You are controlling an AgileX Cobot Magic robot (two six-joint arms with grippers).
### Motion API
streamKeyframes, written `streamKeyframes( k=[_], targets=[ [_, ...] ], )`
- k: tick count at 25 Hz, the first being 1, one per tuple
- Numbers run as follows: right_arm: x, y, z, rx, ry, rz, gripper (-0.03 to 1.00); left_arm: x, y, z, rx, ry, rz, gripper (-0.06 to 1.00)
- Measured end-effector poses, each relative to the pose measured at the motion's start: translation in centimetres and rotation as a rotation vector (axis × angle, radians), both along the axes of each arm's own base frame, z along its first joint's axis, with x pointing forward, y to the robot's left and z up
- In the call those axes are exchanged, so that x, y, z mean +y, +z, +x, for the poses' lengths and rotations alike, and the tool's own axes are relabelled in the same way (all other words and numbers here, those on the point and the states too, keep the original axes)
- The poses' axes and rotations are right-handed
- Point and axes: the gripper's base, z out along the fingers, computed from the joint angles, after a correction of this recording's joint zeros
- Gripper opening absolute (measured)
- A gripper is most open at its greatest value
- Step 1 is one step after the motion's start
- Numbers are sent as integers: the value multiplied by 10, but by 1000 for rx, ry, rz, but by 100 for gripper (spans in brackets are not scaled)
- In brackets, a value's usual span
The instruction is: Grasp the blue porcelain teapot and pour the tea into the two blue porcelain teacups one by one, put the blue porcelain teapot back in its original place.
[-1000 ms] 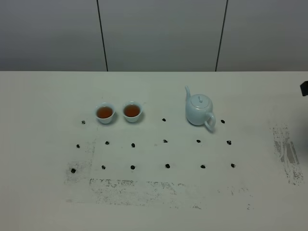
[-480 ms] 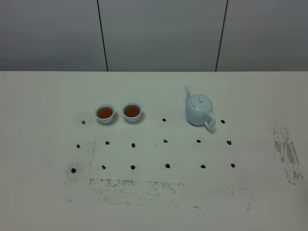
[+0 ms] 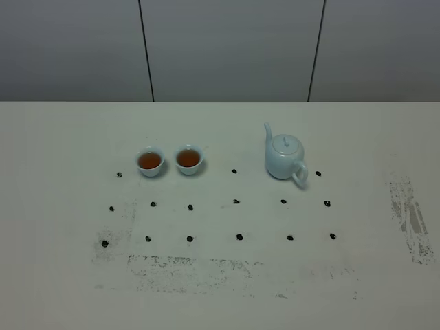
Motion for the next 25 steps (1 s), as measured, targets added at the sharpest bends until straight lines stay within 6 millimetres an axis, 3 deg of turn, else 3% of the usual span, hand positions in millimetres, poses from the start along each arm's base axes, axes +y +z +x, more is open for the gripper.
streamKeyframes(
  k=[8,11,19,25],
  targets=[
    [5,3,-46,-85,39,78,37,0,0,0,0,0,0,29],
    [4,-7,-56,-108,40,79,37,0,0,0,0,0,0,29],
    [4,-53,-64,-152,36,91,37,0,0,0,0,0,0,29],
    [4,-58,-70,-199,36,92,37,0,0,0,0,0,0,29]
  ],
)
